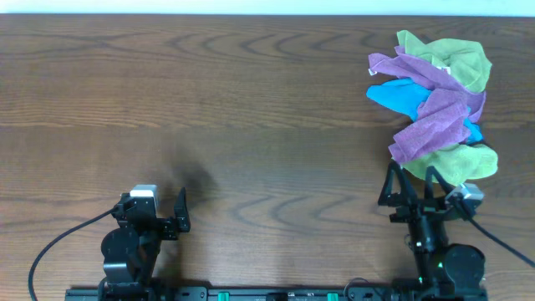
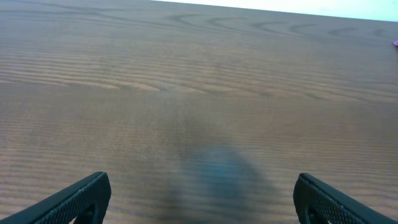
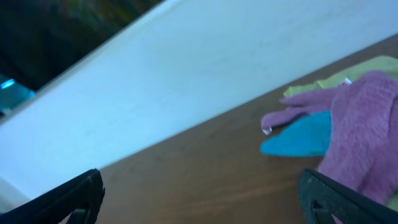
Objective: Fold the cloth
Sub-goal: 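Reach right gripper into the cloth pile and grasp the green cloth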
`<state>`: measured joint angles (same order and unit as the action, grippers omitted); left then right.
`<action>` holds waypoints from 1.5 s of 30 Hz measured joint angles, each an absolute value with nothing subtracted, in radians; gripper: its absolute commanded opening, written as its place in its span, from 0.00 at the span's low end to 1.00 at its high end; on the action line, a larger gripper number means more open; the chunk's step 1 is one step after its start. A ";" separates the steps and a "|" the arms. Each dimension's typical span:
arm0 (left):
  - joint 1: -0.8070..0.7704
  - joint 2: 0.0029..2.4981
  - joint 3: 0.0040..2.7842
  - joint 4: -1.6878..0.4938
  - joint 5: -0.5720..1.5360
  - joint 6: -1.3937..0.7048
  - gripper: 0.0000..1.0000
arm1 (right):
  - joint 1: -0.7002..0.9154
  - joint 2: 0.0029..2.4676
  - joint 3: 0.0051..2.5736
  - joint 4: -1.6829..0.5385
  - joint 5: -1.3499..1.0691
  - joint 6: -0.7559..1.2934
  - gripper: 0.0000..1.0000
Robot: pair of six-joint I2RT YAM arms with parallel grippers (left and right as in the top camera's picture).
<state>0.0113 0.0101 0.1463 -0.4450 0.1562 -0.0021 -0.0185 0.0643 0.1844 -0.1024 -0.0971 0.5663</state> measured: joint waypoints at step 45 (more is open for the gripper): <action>0.011 0.010 0.146 -0.445 0.153 -0.002 0.95 | -0.305 1.468 0.684 -0.350 0.287 0.447 0.01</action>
